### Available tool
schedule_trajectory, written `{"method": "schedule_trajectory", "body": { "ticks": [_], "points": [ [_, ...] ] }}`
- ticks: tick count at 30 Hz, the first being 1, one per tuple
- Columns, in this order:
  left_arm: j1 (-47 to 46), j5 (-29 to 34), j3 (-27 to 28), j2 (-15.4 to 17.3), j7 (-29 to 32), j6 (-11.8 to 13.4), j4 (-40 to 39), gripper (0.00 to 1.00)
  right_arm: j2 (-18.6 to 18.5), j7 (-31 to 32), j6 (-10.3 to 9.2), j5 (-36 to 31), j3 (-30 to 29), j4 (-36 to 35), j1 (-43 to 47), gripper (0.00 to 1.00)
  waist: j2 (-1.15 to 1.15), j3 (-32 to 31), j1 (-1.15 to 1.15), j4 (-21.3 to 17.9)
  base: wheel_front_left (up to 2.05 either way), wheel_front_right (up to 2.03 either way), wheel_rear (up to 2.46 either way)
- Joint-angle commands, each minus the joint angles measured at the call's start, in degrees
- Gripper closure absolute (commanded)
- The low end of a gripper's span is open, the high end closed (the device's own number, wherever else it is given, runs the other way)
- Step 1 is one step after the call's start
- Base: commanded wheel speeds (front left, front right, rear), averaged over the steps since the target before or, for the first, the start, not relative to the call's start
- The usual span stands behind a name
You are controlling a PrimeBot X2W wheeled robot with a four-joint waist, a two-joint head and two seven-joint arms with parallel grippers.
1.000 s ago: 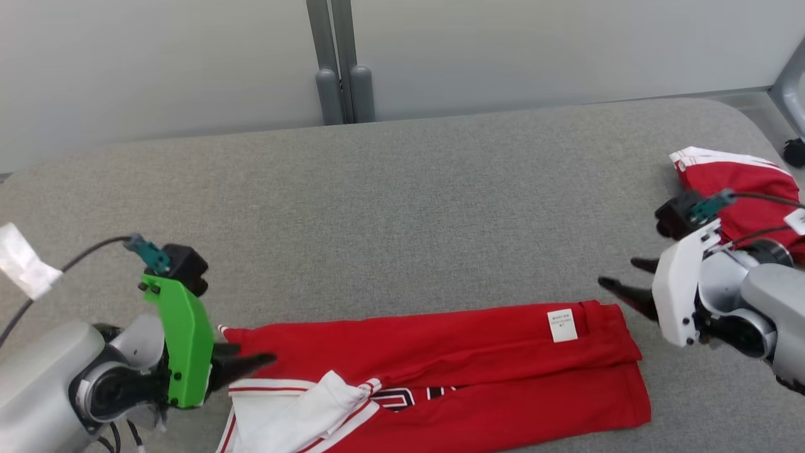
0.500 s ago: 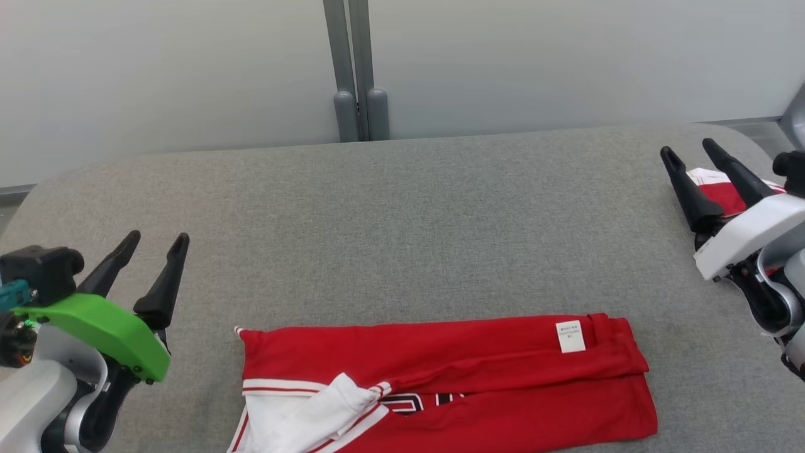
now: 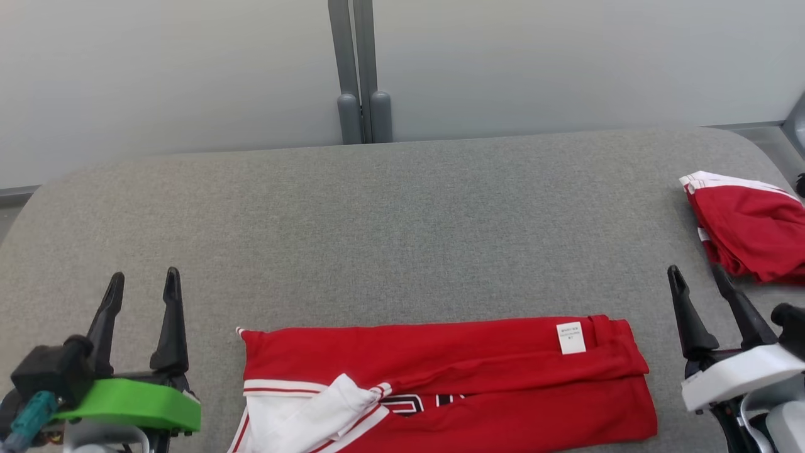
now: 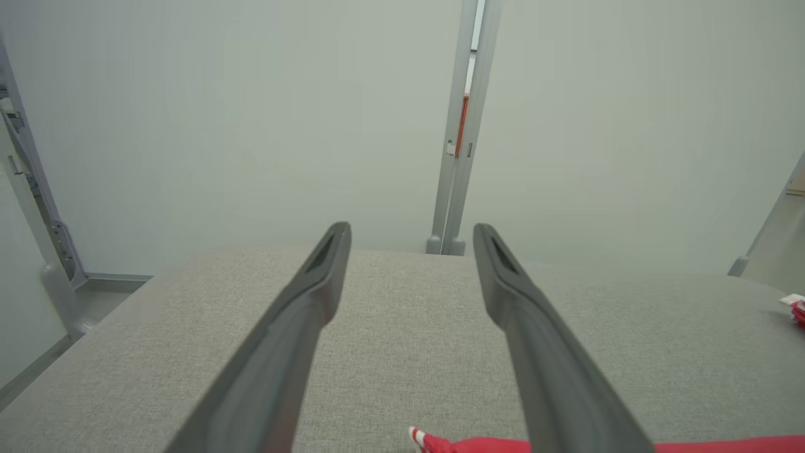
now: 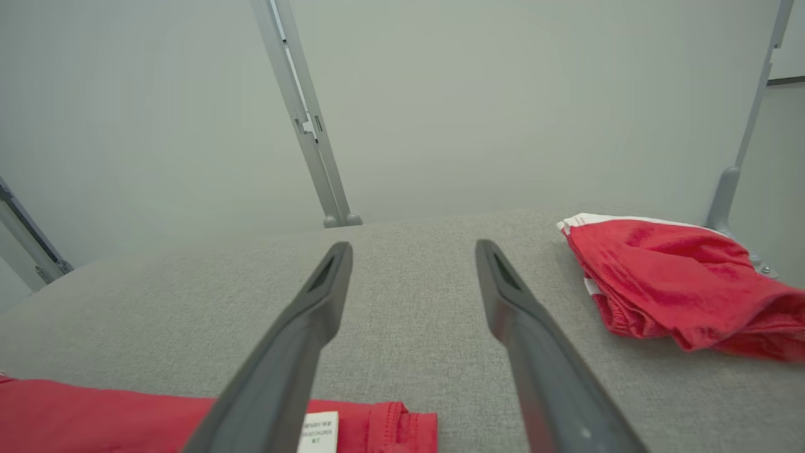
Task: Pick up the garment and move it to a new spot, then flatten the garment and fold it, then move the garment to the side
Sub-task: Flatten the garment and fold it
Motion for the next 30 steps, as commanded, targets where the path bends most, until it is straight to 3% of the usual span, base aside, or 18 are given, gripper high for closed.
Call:
{"method": "schedule_trajectory", "body": {
  "ticks": [1,7,16,24,30],
  "points": [
    [2.5,2.1,1.7,-1.7,-0.1,-0.9,0.6,0.0,0.9,-0.1,0.0,-0.4,-0.8,-0.4,1.6,0.0,0.0,0.0,0.0,-0.2,0.0,0.0,0.0],
    [7.2,8.0,9.1,-8.3,-0.1,-6.2,2.0,0.0,2.6,2.0,0.0,-2.2,-1.0,0.3,4.1,0.0,0.0,0.4,0.0,-0.5,0.0,0.0,0.0],
    [6.3,12.0,10.9,-12.0,-0.1,-12.0,5.5,0.0,3.2,12.1,-0.01,-1.0,1.4,7.1,1.4,0.0,0.0,0.6,0.0,0.0,0.0,0.0,0.0],
    [4.8,13.6,9.9,-13.2,-0.1,-14.0,8.6,0.0,5.8,25.1,0.01,5.0,0.5,16.4,-1.9,0.0,0.0,0.8,0.0,2.3,0.0,0.0,0.0],
    [4.1,14.0,9.3,-13.3,-0.1,-14.7,9.9,0.0,8.2,30.9,0.0,7.2,-1.6,21.8,-3.6,0.0,0.0,1.0,0.0,4.3,0.0,0.0,0.0]
  ]
}}
